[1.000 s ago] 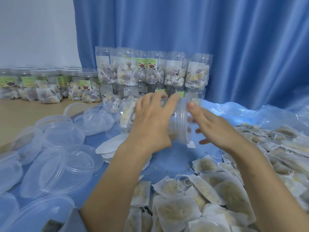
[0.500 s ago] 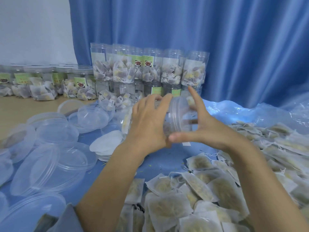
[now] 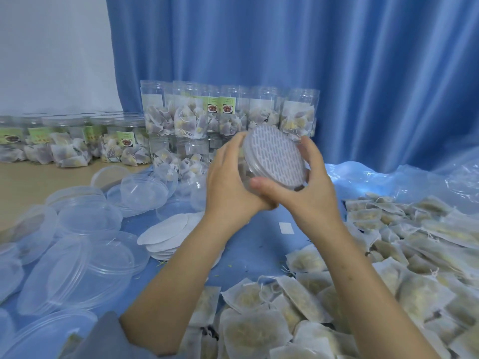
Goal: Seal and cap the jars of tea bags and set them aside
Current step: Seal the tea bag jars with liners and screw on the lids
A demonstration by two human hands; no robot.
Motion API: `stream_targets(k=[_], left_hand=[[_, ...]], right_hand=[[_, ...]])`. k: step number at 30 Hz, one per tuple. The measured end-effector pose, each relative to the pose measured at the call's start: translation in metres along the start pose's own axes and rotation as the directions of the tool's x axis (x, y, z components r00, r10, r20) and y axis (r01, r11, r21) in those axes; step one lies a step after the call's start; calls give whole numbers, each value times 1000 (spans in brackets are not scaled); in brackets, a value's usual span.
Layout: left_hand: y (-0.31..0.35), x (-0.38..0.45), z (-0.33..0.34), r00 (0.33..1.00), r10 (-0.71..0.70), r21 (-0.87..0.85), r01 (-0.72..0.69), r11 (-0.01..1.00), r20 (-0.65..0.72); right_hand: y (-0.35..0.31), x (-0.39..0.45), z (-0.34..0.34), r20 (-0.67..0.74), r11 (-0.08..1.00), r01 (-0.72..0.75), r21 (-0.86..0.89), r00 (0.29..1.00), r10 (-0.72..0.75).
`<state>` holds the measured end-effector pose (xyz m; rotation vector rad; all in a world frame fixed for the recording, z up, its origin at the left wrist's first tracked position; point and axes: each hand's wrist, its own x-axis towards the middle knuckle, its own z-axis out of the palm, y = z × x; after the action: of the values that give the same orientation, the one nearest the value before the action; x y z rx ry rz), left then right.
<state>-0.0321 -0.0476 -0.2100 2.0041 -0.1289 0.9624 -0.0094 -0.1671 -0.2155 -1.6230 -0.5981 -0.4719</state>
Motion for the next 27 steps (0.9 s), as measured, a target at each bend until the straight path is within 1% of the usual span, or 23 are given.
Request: stream_targets(k=[2, 3, 4, 7, 10, 14, 16, 19, 21, 25, 27], left_hand=[[12, 7, -2, 995, -87, -236, 94, 967, 42], [17, 10, -4, 992, -104, -302, 122, 946, 73], [21, 13, -7, 989, -111, -325, 137, 936, 99], [33, 18, -21, 982, -96, -269, 138, 953, 163], [39, 25, -48, 976, -72, -155, 105, 982, 204], [39, 32, -105, 987, -51, 9, 50, 999, 153], [36, 33, -136, 993, -60, 48, 55, 997, 99], [24, 33, -187, 993, -122, 93, 120, 988, 9], [12, 34, -224, 983, -184, 62, 185, 981, -29], [-17, 33, -294, 941, -316, 35, 323, 946, -121], [-33, 35, -324, 917, -378, 42, 386, 922, -131]], right_hand=[[-6, 2, 3, -54, 989, -12, 144, 998, 20], [-9, 3, 3, -75, 985, -8, 174, 997, 21], [-13, 4, 2, -92, 983, -9, 181, 995, 26], [-24, 4, 3, -137, 978, 0, 210, 990, 30], [-39, 2, 13, -117, 963, 56, 263, 993, -25], [-68, 12, 47, -25, 963, 76, 257, 997, -72], [-84, 18, 71, 25, 968, 77, 237, 996, -85], [-106, 24, 114, 157, 971, 64, 232, 982, -102], [-119, 26, 149, 242, 967, 61, 246, 963, -123], [-139, 28, 226, 316, 968, 60, 243, 939, -137], [-146, 29, 265, 363, 971, 43, 237, 923, -130]])
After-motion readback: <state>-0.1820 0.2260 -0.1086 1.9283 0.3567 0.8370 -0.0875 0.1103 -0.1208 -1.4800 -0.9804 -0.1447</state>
